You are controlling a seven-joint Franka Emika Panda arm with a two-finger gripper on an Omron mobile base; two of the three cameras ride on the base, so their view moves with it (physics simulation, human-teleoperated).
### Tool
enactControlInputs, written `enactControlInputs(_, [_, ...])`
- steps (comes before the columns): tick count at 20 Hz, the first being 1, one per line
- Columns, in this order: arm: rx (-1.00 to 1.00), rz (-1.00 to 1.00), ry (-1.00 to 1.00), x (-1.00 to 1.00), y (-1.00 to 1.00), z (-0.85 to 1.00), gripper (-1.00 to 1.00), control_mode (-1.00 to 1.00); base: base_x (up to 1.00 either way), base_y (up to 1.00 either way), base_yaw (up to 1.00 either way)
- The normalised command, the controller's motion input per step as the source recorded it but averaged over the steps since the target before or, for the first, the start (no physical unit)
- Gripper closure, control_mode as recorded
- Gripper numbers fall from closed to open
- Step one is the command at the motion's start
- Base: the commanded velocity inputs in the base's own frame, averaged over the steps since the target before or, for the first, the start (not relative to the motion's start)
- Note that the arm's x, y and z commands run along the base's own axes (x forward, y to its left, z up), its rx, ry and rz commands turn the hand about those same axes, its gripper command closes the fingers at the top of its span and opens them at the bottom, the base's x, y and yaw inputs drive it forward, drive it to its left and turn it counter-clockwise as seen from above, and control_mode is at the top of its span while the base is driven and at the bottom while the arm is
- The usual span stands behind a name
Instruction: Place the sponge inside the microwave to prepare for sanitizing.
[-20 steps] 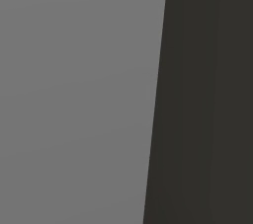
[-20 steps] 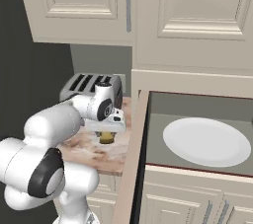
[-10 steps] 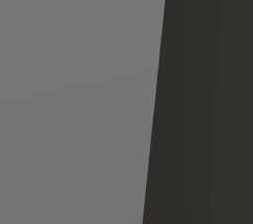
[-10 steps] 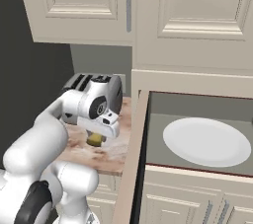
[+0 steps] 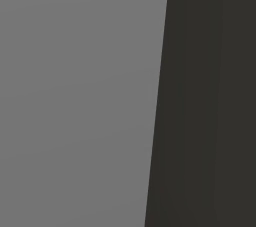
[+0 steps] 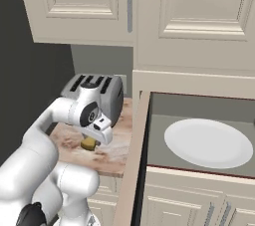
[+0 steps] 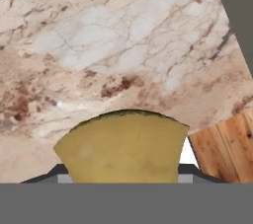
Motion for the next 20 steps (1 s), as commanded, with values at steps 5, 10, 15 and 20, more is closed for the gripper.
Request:
enactControlInputs(5, [-0.06, 0.11, 0.0, 0.0, 0.0, 0.03, 1.0, -1.0, 0.0, 0.0, 0.0])
enactControlInputs(10, [-0.01, 0.01, 0.0, 0.0, 0.0, 0.0, 1.0, -1.0, 0.0, 0.0, 0.0])
enactControlInputs(15, [0.0, 0.0, 0.0, 0.0, 0.0, 0.0, 1.0, -1.0, 0.0, 0.0, 0.0])
enactControlInputs(20, [0.0, 0.0, 0.0, 0.0, 0.0, 0.0, 1.0, 1.0, -0.01, 0.0, 0.0])
